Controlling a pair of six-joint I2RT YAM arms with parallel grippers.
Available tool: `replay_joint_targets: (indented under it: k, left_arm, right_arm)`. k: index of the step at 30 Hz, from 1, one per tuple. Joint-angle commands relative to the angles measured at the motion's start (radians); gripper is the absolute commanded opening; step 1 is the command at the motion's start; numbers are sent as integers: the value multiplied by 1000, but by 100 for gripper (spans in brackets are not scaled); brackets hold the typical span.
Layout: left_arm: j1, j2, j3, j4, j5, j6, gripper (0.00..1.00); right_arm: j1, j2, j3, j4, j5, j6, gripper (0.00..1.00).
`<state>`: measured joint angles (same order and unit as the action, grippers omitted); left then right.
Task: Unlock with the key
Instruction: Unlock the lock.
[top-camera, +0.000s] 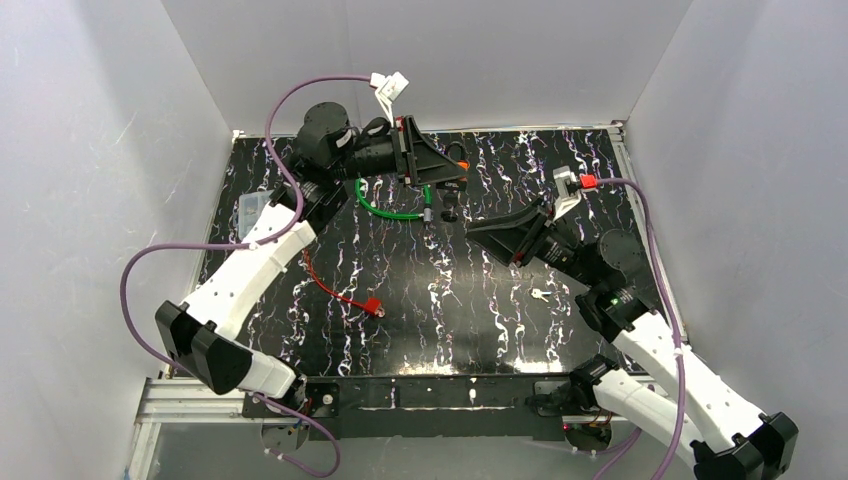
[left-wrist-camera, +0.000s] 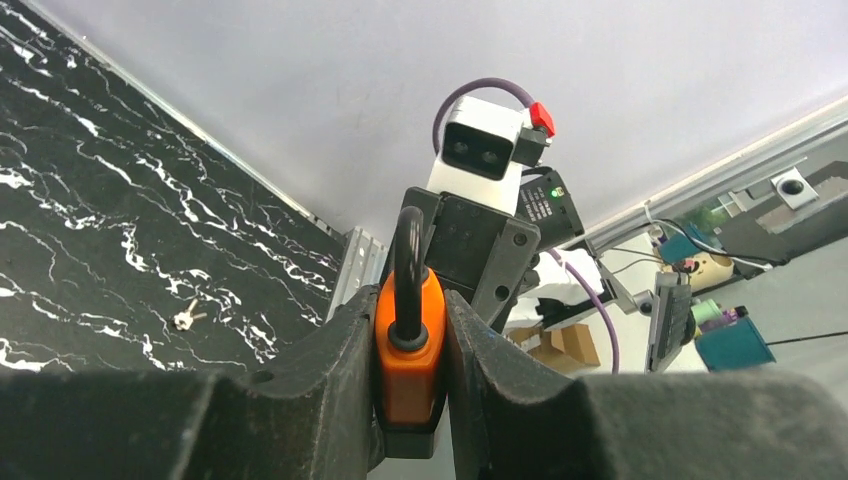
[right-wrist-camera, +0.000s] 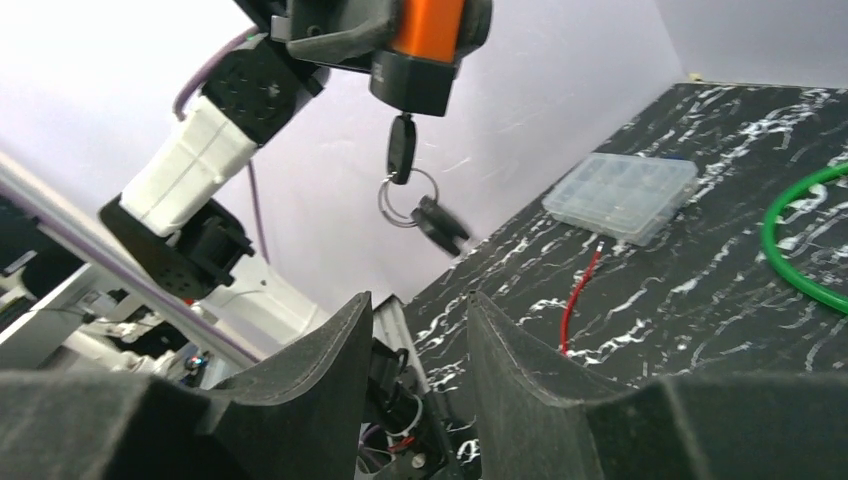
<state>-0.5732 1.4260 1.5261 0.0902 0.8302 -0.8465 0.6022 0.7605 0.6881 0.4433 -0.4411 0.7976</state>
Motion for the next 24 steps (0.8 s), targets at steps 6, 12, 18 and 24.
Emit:
replay_joint_targets:
  k: [6, 12, 18, 24]
  left_arm:
    - [-11, -81, 41, 56, 4, 15, 0]
    - [-10, -65, 163, -362, -288, 199, 0]
    - [-25, -12, 292, -663, -556, 410, 0]
    - [-48, -34, 219, -575, -444, 340, 0]
  right_arm:
    - [1, -2, 139, -93, 31, -45, 65]
    - [206, 5, 273, -433, 478, -405, 74]
    - [349, 44, 339, -547, 711, -580, 76]
    - [352, 89, 357, -456, 638, -579, 79]
